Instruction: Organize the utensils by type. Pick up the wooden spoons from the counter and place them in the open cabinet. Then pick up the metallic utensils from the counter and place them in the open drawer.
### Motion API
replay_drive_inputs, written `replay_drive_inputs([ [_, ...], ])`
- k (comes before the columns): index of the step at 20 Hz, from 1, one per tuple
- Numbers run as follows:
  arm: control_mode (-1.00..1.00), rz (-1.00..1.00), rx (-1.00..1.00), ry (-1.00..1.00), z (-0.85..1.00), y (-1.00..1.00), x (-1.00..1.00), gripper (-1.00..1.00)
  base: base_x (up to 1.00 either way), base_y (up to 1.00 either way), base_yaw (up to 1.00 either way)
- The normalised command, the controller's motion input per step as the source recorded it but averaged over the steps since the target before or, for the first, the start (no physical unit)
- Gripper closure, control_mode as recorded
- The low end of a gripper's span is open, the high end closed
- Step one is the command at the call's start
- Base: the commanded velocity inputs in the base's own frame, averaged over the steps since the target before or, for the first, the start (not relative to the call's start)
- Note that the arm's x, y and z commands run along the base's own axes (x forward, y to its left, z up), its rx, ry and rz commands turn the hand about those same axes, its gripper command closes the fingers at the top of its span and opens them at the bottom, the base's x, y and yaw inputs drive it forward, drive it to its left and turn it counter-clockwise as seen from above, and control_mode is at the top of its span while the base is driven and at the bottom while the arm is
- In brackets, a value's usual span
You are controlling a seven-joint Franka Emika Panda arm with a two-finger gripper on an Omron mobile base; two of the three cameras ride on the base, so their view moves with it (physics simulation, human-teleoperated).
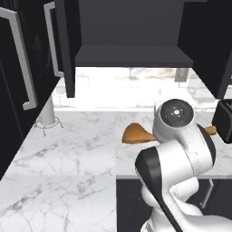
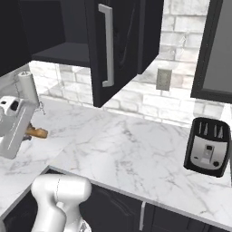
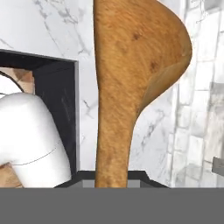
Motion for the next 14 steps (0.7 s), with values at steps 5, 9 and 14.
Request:
replay_drive_inputs([
  [5, -1.0, -0.12, -0.21, -0.36, 0.67, 0.16, 0.1, 1.0, 0.0, 0.0, 0.0],
  [9, -1.0, -0.03, -0.01, -0.09, 0.61, -0.06, 0.23, 1.0, 0.0, 0.0, 0.0],
  [14, -1.0, 0.0, 0.1, 0.0, 0.33, -0.13, 0.3, 1.0, 0.0, 0.0, 0.0],
])
